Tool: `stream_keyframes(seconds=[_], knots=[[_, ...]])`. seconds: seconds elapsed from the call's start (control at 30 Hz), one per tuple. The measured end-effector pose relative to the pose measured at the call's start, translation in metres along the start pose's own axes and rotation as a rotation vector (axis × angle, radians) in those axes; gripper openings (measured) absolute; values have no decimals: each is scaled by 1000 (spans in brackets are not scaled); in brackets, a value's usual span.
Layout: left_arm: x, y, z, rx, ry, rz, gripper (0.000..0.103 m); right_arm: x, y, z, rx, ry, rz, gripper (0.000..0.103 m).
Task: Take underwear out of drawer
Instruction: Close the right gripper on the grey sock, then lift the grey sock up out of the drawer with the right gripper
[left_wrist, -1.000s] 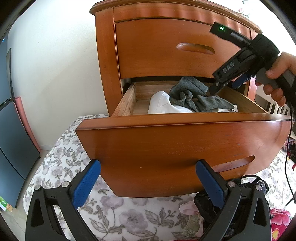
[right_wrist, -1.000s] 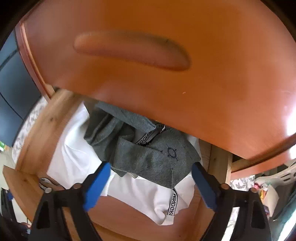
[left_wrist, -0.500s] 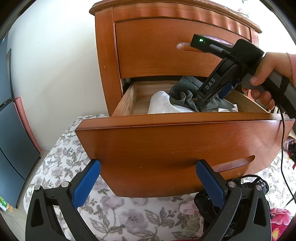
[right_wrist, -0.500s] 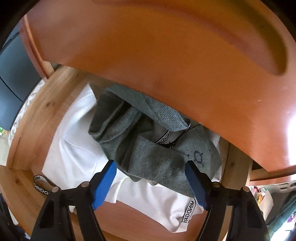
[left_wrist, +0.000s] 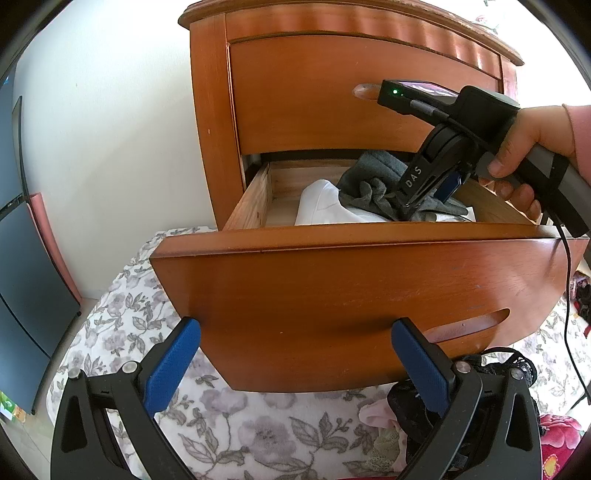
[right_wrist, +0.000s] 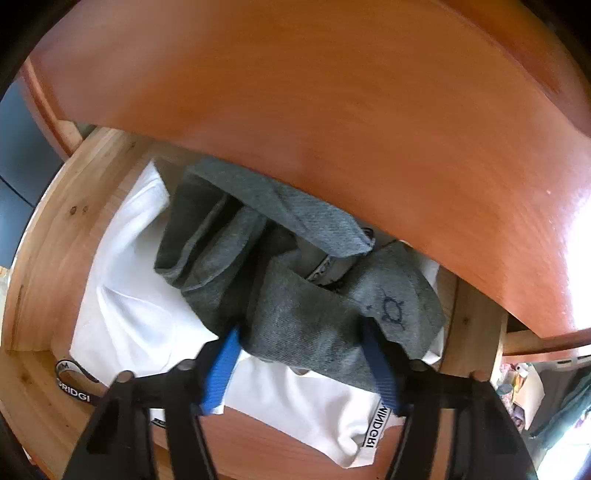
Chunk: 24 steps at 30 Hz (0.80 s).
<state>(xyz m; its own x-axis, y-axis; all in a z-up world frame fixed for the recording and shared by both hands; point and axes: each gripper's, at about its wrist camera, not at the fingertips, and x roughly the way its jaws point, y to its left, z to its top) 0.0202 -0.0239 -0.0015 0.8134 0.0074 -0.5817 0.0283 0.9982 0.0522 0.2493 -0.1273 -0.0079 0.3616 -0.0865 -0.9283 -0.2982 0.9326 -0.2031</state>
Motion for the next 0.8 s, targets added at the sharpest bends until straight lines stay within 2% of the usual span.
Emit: stream_keyframes(seconds=[0.17, 0.3, 0.37, 0.53, 0.8], knots=[[0, 2, -1, -2, 4, -1, 103, 0, -22, -1, 65, -9, 25, 38], [0, 3, -1, -2, 8, -2, 103, -3, -31, -2, 97, -25, 37, 29], [0, 3, -1, -3, 9, -3, 103, -8, -34, -3, 103, -40, 43, 21], [1, 3, 0, -2, 10, -2, 103, -23, -42, -9, 139, -90, 67, 17], [2, 4, -1, -3, 12, -2, 103, -67, -65, -40, 234, -233, 161, 16]])
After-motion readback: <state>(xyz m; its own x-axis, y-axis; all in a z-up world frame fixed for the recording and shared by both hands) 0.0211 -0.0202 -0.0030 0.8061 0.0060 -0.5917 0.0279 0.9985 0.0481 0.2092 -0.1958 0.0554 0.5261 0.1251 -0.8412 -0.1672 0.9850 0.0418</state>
